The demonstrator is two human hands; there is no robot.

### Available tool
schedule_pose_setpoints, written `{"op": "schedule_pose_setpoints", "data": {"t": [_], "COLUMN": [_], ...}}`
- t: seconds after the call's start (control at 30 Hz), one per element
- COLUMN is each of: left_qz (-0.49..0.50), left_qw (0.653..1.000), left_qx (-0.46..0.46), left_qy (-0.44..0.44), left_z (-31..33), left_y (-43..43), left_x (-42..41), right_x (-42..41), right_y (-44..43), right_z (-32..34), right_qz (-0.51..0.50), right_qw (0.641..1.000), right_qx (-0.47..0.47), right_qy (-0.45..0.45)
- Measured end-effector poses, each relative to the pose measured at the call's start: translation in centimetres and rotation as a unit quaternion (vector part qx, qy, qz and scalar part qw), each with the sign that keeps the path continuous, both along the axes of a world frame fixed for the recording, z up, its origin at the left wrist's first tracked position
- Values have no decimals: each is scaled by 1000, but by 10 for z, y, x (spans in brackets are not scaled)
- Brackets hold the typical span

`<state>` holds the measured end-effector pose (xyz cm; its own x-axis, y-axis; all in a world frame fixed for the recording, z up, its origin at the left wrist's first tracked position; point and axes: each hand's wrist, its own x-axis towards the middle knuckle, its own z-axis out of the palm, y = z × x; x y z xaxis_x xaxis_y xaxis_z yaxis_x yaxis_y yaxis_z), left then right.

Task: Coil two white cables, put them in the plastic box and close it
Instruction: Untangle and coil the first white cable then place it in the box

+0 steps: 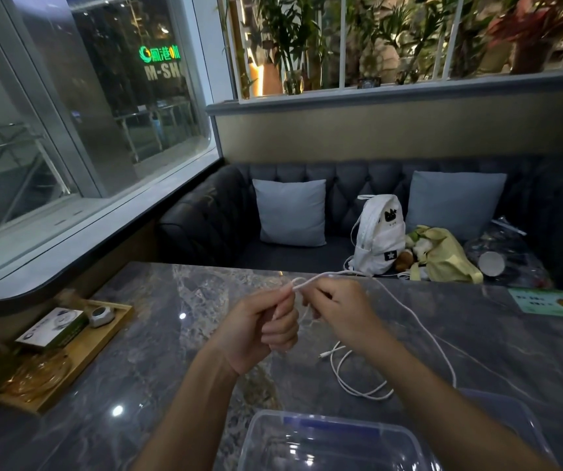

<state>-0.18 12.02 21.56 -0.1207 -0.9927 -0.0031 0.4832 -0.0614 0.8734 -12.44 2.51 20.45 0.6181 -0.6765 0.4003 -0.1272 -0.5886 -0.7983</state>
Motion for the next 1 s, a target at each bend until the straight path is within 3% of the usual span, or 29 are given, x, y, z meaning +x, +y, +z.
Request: {"op": "schedule_pose_setpoints", "data": {"t": [0.13, 0.27, 0.4, 0.53, 0.63, 0.73, 0.8, 0.87, 1.0], "left_qz": [5, 18, 79, 96, 72, 50, 60, 80, 99], "left_qw": [1000, 999, 995, 993, 996, 997, 996, 992, 990], "left_qx": [-5, 28, 55, 50, 43, 21, 5, -11, -29], "left_qy": [-10, 0, 19, 41, 38, 48, 68, 95, 94], "left_z": [-3, -8, -12, -14, -14, -14, -14, -16, -22], "left_y": [1, 0, -1, 2, 3, 2, 1, -1, -6], "left_x": [1, 1, 3, 13, 15, 10, 7, 4, 3], "right_x": [1, 1, -12, -29, -29, -26, -22, -17, -8], "right_y": [-1, 3, 4, 10, 5, 1, 2, 5, 10], "right_z": [-6, -8, -4, 8, 12, 9, 6, 3, -2], "right_qz": [11, 5, -58, -111, -82, 43, 114, 142, 149], "right_qw": [981, 974, 996, 963, 959, 982, 994, 976, 950], "right_qx": [192, 224, -8, -230, -273, -173, -5, 154, 245], "right_qy": [-37, -9, 73, -82, -2, 63, 5, -54, -125]}}
